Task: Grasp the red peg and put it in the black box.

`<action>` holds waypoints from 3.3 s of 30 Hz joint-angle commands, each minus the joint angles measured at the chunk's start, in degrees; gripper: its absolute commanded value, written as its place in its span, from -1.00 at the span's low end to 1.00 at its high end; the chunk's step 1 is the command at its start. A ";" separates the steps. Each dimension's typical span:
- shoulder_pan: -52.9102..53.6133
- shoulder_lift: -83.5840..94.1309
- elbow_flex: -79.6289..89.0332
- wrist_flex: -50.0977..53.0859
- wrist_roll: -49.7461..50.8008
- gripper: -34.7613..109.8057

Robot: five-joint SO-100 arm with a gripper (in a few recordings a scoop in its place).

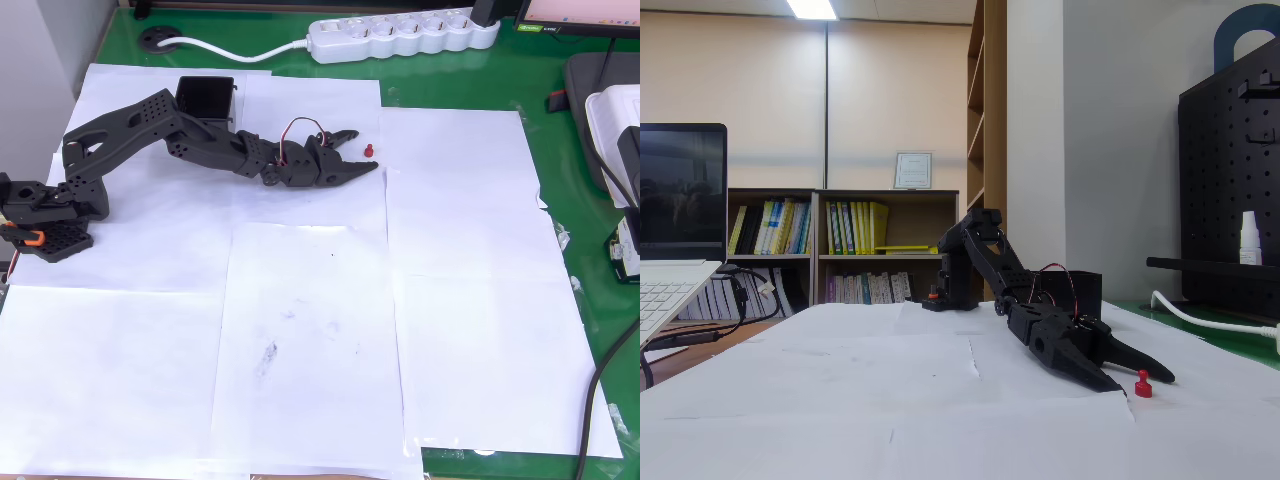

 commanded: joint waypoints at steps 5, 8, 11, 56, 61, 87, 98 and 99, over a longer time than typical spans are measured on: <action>-0.70 0.09 0.00 0.35 -0.44 -0.22; -0.79 0.00 -0.09 0.35 -0.35 -0.29; -0.88 -0.44 -0.35 0.62 0.09 -0.29; -3.08 -49.04 -15.03 35.24 13.45 -0.52; -4.75 -62.67 -17.23 52.38 14.33 -0.52; -25.49 -100.02 -50.10 92.46 17.58 -0.52; -22.41 -105.29 -68.03 73.39 8.35 0.01; -22.32 -105.47 -68.03 73.04 8.53 0.01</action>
